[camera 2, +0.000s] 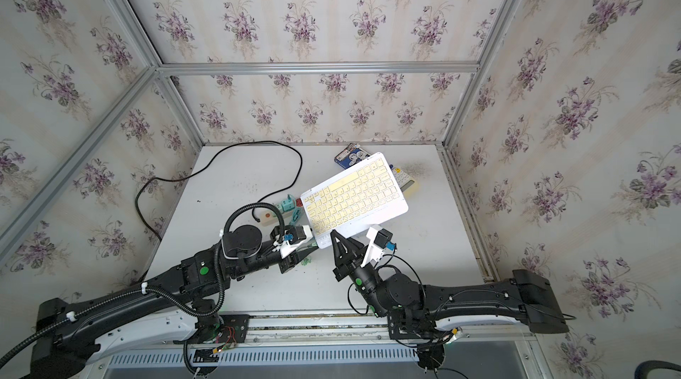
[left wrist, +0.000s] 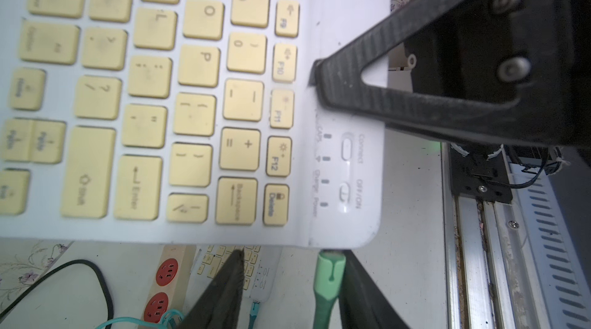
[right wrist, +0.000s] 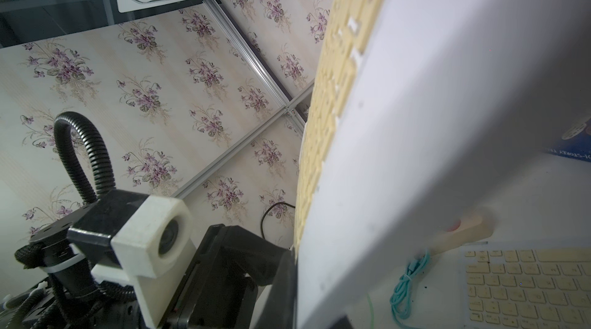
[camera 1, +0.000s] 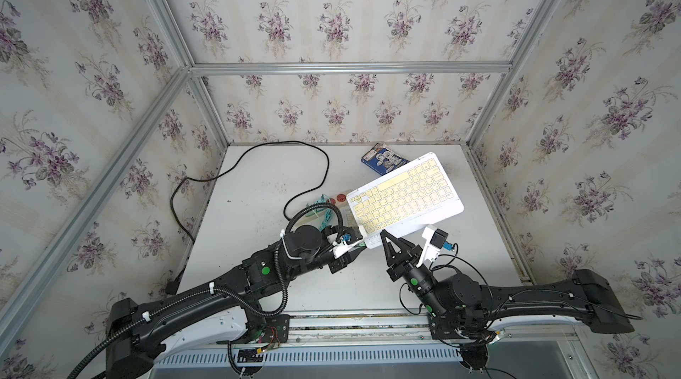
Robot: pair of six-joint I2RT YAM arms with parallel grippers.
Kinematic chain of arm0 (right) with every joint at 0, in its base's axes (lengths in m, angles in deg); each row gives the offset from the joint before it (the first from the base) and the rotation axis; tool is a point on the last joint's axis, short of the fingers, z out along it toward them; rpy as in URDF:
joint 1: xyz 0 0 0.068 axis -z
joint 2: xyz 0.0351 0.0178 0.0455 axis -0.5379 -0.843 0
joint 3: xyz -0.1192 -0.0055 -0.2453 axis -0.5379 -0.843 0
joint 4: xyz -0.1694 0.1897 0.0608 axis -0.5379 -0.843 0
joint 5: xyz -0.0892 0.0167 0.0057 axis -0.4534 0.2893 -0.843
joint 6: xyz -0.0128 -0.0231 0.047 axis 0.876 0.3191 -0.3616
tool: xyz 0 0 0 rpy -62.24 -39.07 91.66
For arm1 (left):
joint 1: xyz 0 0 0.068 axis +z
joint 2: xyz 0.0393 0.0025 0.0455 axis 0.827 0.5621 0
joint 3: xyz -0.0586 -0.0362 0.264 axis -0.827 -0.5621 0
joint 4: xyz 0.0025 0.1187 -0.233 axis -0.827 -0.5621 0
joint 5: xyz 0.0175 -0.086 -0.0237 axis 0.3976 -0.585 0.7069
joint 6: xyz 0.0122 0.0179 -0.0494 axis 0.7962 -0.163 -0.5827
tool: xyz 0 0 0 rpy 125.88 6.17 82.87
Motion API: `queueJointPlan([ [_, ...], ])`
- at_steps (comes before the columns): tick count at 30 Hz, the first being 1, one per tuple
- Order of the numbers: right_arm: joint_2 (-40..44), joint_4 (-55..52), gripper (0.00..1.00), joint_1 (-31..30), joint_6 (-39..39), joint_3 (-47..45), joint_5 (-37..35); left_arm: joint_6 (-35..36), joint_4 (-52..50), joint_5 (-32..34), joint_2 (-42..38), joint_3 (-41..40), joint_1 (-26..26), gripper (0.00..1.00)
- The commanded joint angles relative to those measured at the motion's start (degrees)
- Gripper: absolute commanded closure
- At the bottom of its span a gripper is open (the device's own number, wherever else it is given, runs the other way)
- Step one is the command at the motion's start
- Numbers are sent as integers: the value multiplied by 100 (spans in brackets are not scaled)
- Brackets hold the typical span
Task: Unplug the wireless keyboard
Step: Remove the power cord from the keyboard.
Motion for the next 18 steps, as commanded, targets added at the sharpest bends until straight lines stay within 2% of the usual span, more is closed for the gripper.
queueJointPlan([
  [1,-49,399,100,-6,-166,5,-67,153,289,-193,22,-23,2,55],
  [12,-307,535,100,-4,-249,31,-229,261,313,-298,18,-72,3,81],
  [16,-285,376,100,-4,-137,83,-227,270,315,-313,-43,-109,2,95],
  [18,-210,256,100,-6,-154,85,-309,306,316,-322,-85,-163,2,99],
])
